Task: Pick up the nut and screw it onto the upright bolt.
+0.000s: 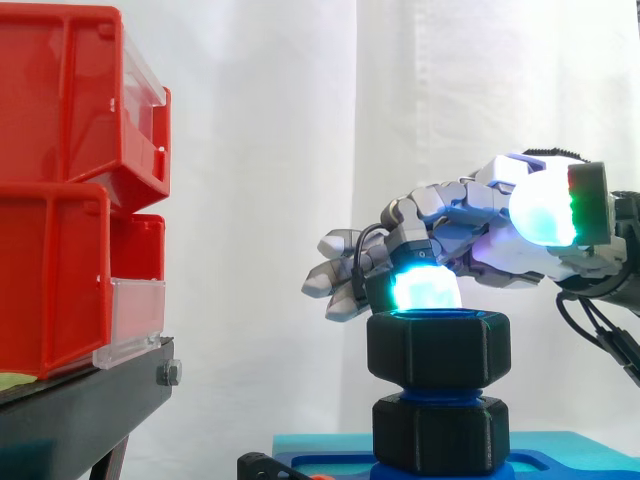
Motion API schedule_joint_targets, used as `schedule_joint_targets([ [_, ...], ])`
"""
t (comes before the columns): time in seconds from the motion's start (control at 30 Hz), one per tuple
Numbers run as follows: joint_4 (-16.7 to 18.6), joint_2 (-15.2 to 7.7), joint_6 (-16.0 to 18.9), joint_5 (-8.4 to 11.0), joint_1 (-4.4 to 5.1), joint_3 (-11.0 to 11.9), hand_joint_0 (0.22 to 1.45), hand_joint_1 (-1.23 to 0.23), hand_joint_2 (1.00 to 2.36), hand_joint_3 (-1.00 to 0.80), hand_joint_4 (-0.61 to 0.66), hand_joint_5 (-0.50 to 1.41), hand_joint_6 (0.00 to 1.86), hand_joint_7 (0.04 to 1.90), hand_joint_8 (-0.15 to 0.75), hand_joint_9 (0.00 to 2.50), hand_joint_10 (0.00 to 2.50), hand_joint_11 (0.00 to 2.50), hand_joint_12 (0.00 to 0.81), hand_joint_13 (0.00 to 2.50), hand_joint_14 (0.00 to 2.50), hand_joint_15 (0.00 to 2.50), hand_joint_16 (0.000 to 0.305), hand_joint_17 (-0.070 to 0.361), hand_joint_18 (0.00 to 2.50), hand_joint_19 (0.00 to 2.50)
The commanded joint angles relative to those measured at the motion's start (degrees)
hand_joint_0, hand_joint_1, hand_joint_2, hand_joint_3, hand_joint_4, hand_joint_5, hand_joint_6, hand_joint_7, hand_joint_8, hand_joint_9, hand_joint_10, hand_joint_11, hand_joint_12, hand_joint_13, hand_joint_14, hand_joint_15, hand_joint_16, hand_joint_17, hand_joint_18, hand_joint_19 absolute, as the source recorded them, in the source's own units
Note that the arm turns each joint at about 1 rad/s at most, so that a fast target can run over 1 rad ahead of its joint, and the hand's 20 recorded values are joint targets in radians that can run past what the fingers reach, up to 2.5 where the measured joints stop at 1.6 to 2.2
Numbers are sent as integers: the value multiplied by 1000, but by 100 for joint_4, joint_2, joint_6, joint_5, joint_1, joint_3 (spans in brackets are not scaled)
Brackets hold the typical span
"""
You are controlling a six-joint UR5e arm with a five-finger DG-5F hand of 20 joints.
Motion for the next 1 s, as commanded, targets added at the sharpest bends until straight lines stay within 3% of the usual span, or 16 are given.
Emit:
schedule_joint_targets([
  [0.0, -14, -2, 0, -31, -7, 143, 522, -159, 1000, -500, 253, -60, 504, 1191, 251, 649, 0, 0, 270, 406, 0, 0, 27, 60, 49, 0],
  [0.07, -181, -2, 0, -146, 2, 389, 518, -156, 1000, -500, 290, -94, 504, 1000, 242, 618, 0, 0, 272, 396, 0, 0, 28, 63, 41, 0],
  [0.13, -225, -2, 0, -181, 20, 416, 513, -161, 1000, -500, 263, -121, 503, 772, 209, 513, 0, 0, 274, 308, 0, 0, 31, 71, 0, 0],
  [0.27, -217, -2, 0, -172, 73, 407, 497, -152, 1000, -500, 229, -148, 502, 659, 185, 408, 0, 0, 282, 188, 0, 0, 34, 77, 0, 0],
  [0.57, 56, -116, 70, 48, 345, 407, 485, -136, 1000, -500, 185, -181, 501, 619, 180, 294, 0, 0, 293, 109, 0, 0, 39, 87, 0, 0],
  [0.73, 38, -116, 176, 144, 477, 407, 485, -136, 1000, -500, 187, -180, 501, 622, 183, 306, 0, 0, 294, 107, 0, 0, 39, 87, 0, 0],
  [0.97, -6, -178, 185, 162, 538, 398, 485, -141, 1000, -500, 194, -178, 501, 628, 186, 315, 0, 0, 294, 113, 0, 0, 39, 88, 0, 0],
])
